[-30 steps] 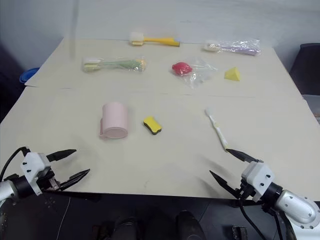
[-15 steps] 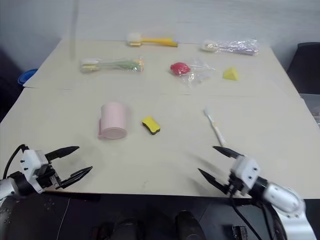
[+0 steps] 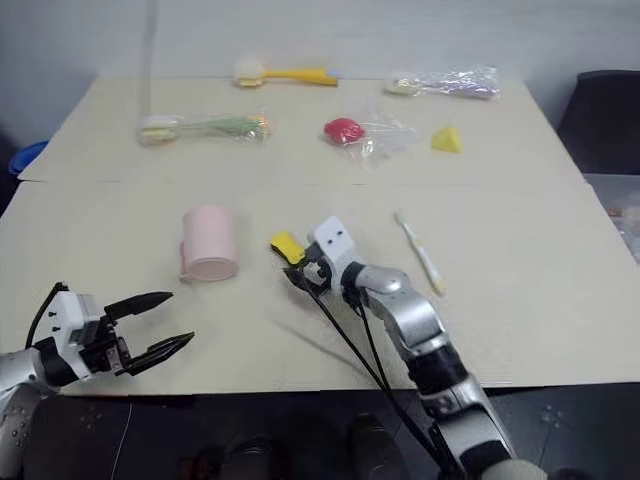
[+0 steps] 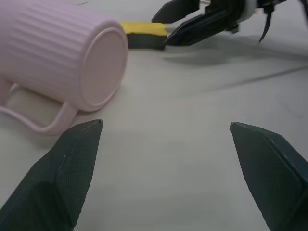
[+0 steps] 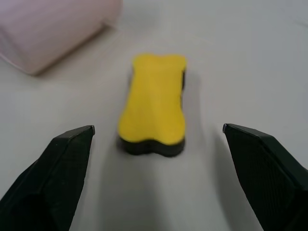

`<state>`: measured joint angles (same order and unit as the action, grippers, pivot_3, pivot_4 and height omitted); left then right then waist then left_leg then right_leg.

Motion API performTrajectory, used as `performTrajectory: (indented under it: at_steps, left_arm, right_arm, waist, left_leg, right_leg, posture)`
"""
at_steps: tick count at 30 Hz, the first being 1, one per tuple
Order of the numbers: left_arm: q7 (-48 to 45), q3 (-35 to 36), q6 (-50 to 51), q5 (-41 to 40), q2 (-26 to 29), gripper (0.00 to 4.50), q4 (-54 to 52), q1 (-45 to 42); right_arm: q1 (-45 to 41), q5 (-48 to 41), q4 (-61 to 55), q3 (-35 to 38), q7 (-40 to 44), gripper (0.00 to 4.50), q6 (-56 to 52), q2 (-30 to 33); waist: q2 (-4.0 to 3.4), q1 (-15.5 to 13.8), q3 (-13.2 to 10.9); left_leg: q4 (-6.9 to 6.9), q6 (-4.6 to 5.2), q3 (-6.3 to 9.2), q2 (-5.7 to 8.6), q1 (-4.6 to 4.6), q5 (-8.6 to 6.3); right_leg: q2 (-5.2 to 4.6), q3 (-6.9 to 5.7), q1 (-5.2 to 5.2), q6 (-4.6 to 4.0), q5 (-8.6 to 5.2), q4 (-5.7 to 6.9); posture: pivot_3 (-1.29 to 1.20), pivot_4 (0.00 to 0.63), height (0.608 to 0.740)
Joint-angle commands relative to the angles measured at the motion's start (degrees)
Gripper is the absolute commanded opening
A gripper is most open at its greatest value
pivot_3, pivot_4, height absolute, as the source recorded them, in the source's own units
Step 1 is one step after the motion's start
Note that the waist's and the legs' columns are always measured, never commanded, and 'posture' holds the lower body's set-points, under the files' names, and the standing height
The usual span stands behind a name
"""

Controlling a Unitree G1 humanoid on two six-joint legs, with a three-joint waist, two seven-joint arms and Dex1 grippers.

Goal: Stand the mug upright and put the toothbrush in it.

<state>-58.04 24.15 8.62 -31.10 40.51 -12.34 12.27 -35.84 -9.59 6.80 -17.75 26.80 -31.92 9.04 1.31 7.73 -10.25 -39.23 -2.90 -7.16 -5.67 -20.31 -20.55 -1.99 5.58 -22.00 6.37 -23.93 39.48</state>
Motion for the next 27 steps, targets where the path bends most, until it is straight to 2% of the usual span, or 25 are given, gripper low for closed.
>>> performTrajectory:
  at_steps: [1, 3, 4, 6, 9, 11, 15, 20, 22, 24, 27]
  left_arm:
    - [0.1, 0.6, -0.5, -1.0, -0.3, 4.50, -3.0, 0.8]
    - [0.0, 0.3, -0.5, -0.9, -0.5, 4.50, -3.4, 0.7]
    - [0.2, 0.1, -0.5, -0.9, -0.6, 4.50, -3.4, 0.5]
    - [0.3, -0.5, -0.5, -0.8, -1.0, 4.50, -3.4, -0.2]
    - [0.3, -2.0, -0.4, -0.6, -1.5, 4.50, -3.3, -1.4]
    - [0.1, -2.9, -0.4, -0.6, -1.7, 4.50, -3.2, -2.2]
    - [-0.4, -4.6, -0.7, -0.1, -1.7, 4.50, -1.7, -4.1]
    - [-0.2, -4.8, -0.4, -0.2, -1.1, 4.50, -0.8, -6.3]
    - [-0.2, -4.4, 0.4, -0.6, -0.6, 4.50, -0.8, -6.6]
    - [0.1, -3.5, 1.2, -0.6, -0.1, 4.50, -0.4, -6.2]
    - [-0.7, -3.3, 4.2, -2.4, 1.5, 4.50, -2.3, -6.4]
  right_arm:
    - [-2.2, 1.7, 6.1, -0.3, 0.9, 3.54, 2.2, -1.8]
    - [-2.1, 1.3, 6.8, 1.4, 0.9, 2.81, 4.0, -2.1]
    - [-1.7, 1.0, 6.3, 2.6, 0.7, 2.59, 5.1, -1.9]
    - [-0.7, -0.3, 4.2, 4.8, 1.6, 1.80, 6.0, -1.0]
    - [3.2, -4.9, -3.1, 9.8, 6.6, 1.80, 9.9, 1.9]
    - [7.4, -7.7, -9.0, 13.7, 10.3, 1.80, 11.1, 6.5]
    - [19.6, -12.1, -19.6, 21.6, 17.6, 1.80, 7.8, 19.9]
    - [28.1, -12.1, -23.9, 24.5, 22.1, 3.28, 11.3, 26.7]
    - [29.8, -12.0, -24.3, 24.7, 22.8, 3.86, 12.4, 27.4]
    - [29.0, -9.8, -22.5, 22.1, 23.4, 4.35, 16.0, 27.1]
    - [23.9, -8.4, -19.7, 18.8, 21.7, 4.47, 17.5, 23.8]
  waist:
    - [0.00, 0.6, 0.0]
    - [0.00, 1.1, 0.0]
    - [0.00, 1.4, 0.0]
    - [0.00, 1.7, 0.0]
    - [-0.01, 1.4, 0.0]
    - [-0.03, 1.3, 0.0]
    - [-0.04, 0.0, 0.0]
    - [-0.04, 0.2, 0.0]
    - [-0.05, 0.2, 0.0]
    - [-0.04, 0.2, 0.0]
    - [-0.02, 0.3, -0.1]
  left_leg:
    - [0.01, -0.03, 0.03, -0.04, 0.05, 0.01]
    - [0.03, -0.08, 0.10, -0.11, 0.07, 0.05]
    - [0.04, -0.09, 0.14, -0.12, 0.07, 0.05]
    - [0.08, -0.09, 0.21, -0.12, 0.05, 0.05]
    - [0.10, -0.08, 0.39, 0.00, -0.03, 0.04]
    - [0.08, -0.01, 0.44, 0.10, -0.06, 0.01]
    - [0.08, 0.08, 0.57, 0.17, -0.05, -0.04]
    - [0.09, 0.03, 0.36, 0.12, 0.05, -0.02]
    - [0.10, 0.01, 0.37, 0.10, 0.13, -0.01]
    - [0.12, 0.01, 0.40, 0.06, 0.14, -0.01]
    - [0.12, 0.01, 0.39, -0.02, 0.20, -0.01]
  right_leg:
    - [-0.02, -0.18, 0.03, 0.00, 0.00, 0.03]
    - [-0.01, -0.36, 0.06, 0.00, 0.00, 0.03]
    - [-0.01, -0.42, 0.06, -0.01, -0.01, 0.04]
    - [-0.02, -0.47, 0.07, -0.03, -0.01, 0.04]
    - [-0.23, -0.55, 0.10, -0.03, -0.01, 0.03]
    - [-0.38, -0.60, 0.16, -0.03, -0.01, -0.01]
    - [-0.44, -0.65, 0.48, -0.02, -0.01, -0.40]
    - [-0.01, -0.51, 0.55, 0.06, 0.03, -0.60]
    - [0.41, -0.36, 0.56, 0.07, 0.05, -0.61]
    - [0.43, -0.16, 0.56, 0.07, 0.05, -0.62]
    - [0.44, 0.11, 0.52, 0.05, 0.06, -0.63]
  posture:
    - [0.00, 0.150, 0.740]
    - [0.00, 0.150, 0.740]
    - [0.00, 0.150, 0.740]
    - [0.00, 0.150, 0.740]
    - [0.00, 0.150, 0.740]
    - [0.00, 0.150, 0.740]
    - [0.00, 0.150, 0.740]
    - [0.00, 0.150, 0.740]
    - [0.00, 0.150, 0.740]
    - [0.00, 0.150, 0.740]
    - [0.00, 0.150, 0.740]
